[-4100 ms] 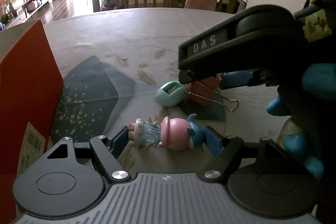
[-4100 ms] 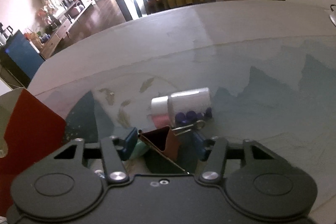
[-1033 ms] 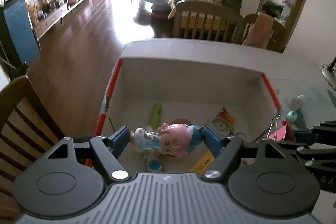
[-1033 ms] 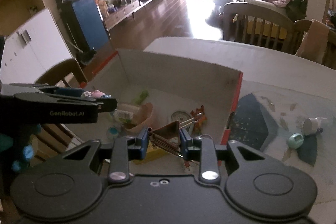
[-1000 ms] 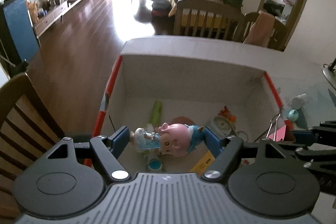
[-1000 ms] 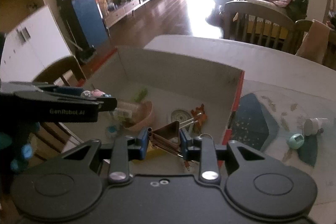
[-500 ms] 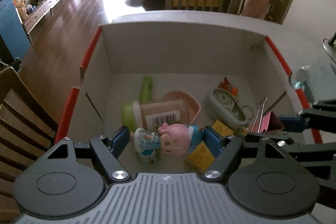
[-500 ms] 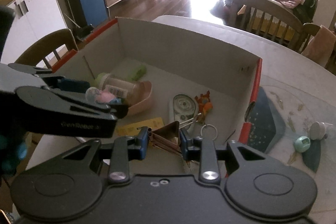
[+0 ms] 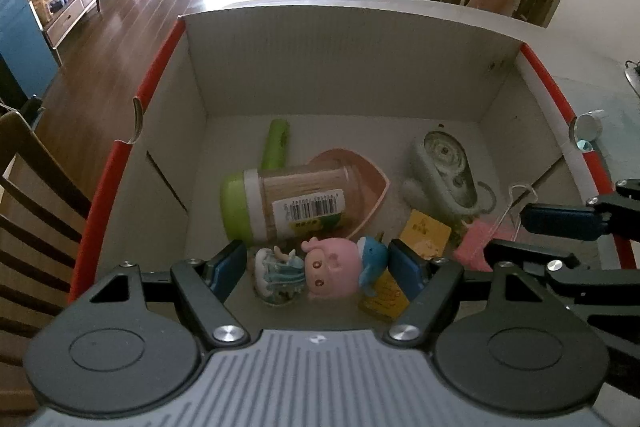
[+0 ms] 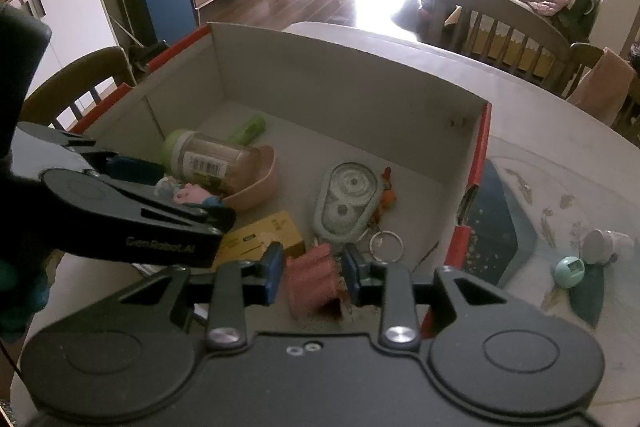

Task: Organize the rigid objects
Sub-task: 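Open the left gripper dropping the pig figure while the right gripper releases the binder clip into the box, then withdraw both tools from the box back toward the remaining items, then grasp the clear pill bottle with the right gripper while the left gripper grasps the teal sharpener, then carry the pill bottle with the right tool while the left tool carries the sharpener over the box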

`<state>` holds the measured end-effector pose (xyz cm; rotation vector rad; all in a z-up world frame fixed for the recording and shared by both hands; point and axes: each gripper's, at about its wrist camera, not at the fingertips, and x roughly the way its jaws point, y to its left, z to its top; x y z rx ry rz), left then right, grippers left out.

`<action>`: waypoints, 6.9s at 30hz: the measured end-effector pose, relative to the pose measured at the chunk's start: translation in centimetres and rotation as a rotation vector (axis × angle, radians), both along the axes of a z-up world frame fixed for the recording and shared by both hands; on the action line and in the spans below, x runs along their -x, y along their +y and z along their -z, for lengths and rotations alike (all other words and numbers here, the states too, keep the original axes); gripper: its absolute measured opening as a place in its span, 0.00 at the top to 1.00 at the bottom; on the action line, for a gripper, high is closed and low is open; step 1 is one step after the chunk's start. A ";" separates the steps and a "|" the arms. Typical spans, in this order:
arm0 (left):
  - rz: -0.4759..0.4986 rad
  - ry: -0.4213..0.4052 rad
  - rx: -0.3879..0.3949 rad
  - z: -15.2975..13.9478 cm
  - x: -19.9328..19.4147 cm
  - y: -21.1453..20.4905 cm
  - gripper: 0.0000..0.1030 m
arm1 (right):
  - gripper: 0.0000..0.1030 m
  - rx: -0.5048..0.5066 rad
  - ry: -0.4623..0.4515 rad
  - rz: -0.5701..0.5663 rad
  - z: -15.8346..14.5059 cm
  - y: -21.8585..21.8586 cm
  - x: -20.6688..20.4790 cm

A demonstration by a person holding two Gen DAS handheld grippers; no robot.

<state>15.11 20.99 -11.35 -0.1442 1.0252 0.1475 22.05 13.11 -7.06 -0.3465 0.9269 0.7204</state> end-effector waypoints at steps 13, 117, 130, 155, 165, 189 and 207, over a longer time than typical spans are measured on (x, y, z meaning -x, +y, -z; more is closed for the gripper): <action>-0.016 -0.043 0.022 -1.5 1.3 0.2 0.25 | 0.59 -0.072 0.015 -0.009 -1.6 -2.0 0.6; 0.093 -0.174 0.028 3.9 -15.0 -27.9 0.06 | 0.18 -0.122 0.101 0.200 4.7 -24.5 -21.6; 0.145 -0.170 -0.013 4.3 -14.5 -29.1 0.48 | 0.32 -0.103 0.099 0.220 5.5 -24.2 -22.2; 0.140 -0.180 0.022 0.7 -12.1 -28.7 0.65 | 0.33 -0.157 0.054 0.216 0.6 -27.6 -18.0; 0.109 -0.209 0.037 -2.6 -9.2 -28.0 0.65 | 0.33 -0.171 0.020 0.204 -3.1 -28.9 -14.2; 0.048 -0.318 0.039 -11.2 -2.0 -19.0 0.65 | 0.33 -0.248 -0.057 0.140 -10.2 -23.5 -4.9; -0.047 -0.324 0.001 -12.6 0.2 -6.5 0.65 | 0.33 -0.235 -0.063 0.065 -10.2 -13.0 -1.8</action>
